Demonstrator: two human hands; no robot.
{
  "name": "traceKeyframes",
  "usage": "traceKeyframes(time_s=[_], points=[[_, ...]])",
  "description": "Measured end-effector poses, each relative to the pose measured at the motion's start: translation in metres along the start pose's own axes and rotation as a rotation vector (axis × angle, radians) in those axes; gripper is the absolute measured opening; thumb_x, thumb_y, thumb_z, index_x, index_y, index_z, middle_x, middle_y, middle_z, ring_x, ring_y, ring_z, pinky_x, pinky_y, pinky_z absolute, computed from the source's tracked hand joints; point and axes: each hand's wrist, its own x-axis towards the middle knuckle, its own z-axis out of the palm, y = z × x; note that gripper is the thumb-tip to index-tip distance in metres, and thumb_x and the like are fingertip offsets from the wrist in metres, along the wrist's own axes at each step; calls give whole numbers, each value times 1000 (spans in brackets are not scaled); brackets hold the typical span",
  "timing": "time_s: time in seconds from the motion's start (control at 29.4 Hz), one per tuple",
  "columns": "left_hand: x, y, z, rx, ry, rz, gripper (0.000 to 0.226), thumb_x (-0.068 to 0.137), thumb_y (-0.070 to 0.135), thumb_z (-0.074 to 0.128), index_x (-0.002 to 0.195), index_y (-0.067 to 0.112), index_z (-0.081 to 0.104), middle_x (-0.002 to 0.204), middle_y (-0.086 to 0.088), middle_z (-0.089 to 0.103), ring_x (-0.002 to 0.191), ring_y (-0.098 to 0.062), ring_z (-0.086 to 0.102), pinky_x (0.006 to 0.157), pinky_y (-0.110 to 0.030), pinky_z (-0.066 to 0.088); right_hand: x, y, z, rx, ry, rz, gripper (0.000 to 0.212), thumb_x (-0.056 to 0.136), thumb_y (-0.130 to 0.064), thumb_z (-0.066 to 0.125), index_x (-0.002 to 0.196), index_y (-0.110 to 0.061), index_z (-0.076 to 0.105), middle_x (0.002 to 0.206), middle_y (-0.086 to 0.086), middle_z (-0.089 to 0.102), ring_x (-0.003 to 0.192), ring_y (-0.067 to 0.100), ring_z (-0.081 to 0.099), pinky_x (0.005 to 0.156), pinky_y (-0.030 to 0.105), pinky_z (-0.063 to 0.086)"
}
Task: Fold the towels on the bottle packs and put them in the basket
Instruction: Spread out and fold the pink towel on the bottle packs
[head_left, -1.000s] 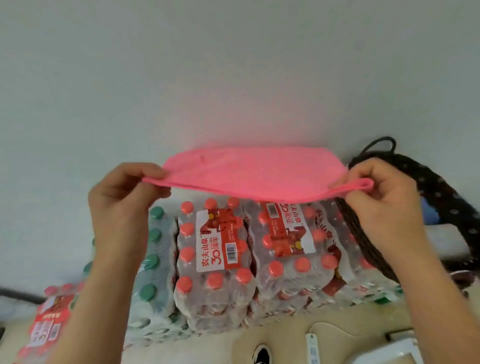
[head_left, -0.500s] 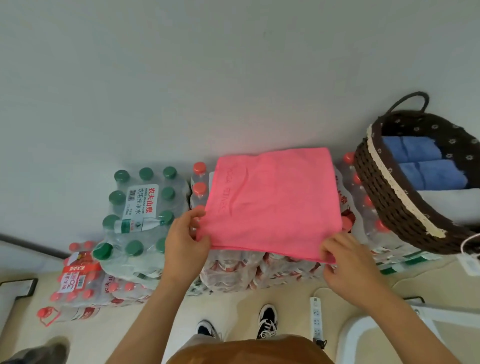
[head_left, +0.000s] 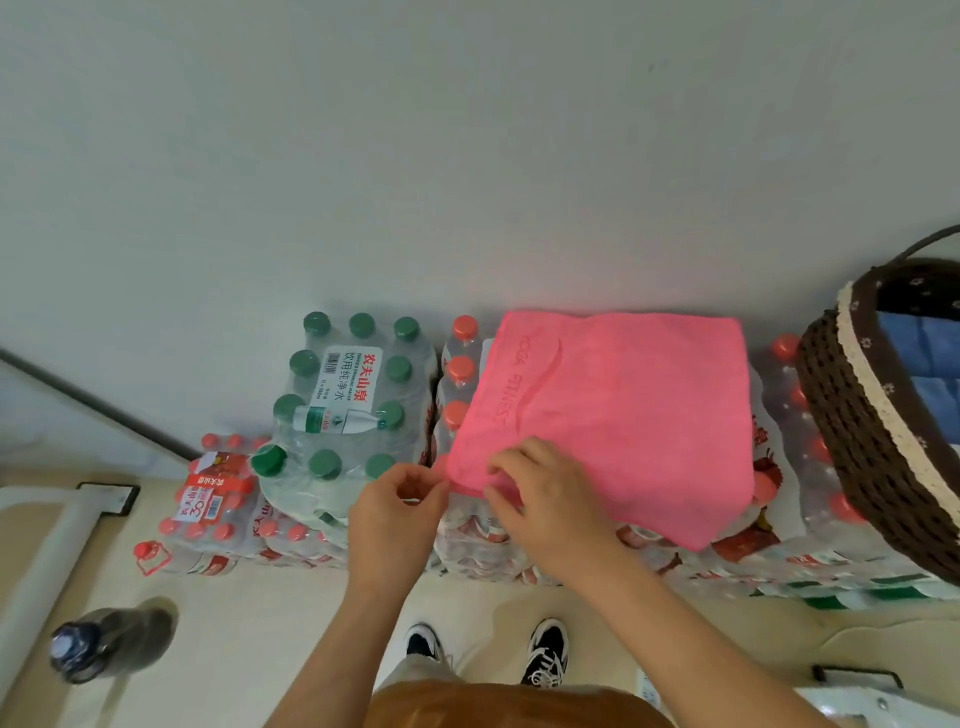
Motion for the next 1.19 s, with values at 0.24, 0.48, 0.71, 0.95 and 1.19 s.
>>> traceKeyframes(time_s=[0.24, 0.48, 0.71, 0.95, 1.19], points=[[-6, -1, 8, -225, -3, -130, 4, 81, 20, 75, 82, 19, 71, 66, -1, 72, 66, -22, 71, 69, -44, 59, 12, -5, 15, -161, 23, -64, 14, 77, -34, 62, 80, -20, 57, 81, -5, 52, 73, 17, 49, 62, 30, 39], [-8, 3, 9, -475, 14, -234, 12, 80, 9, 76, 89, 6, 68, 71, -8, 74, 68, -24, 72, 60, -24, 56, 16, -10, 17, -141, 93, -123, 16, 84, -24, 51, 73, -17, 59, 73, -3, 51, 68, 16, 45, 61, 28, 33], [-8, 2, 10, -647, -40, -250, 17, 81, -5, 68, 95, 5, 71, 80, -14, 73, 70, -19, 67, 64, -21, 53, 15, -8, 16, -25, 108, -242, 15, 88, -16, 53, 78, -12, 62, 74, 0, 53, 69, 18, 47, 61, 29, 38], [-3, -1, 6, -831, -128, -380, 18, 83, -5, 62, 94, 1, 75, 78, -15, 68, 67, -17, 59, 66, -22, 52, 15, -4, 17, -22, 36, -306, 20, 89, -18, 50, 87, -10, 69, 78, 2, 58, 73, 21, 51, 65, 33, 45], [1, -2, 6, -637, -155, -309, 15, 85, 16, 70, 90, 2, 76, 73, -12, 68, 69, -17, 59, 71, -27, 51, 12, -3, 17, -28, -26, -326, 9, 86, -15, 58, 88, -12, 67, 78, 0, 54, 73, 19, 47, 64, 34, 43]])
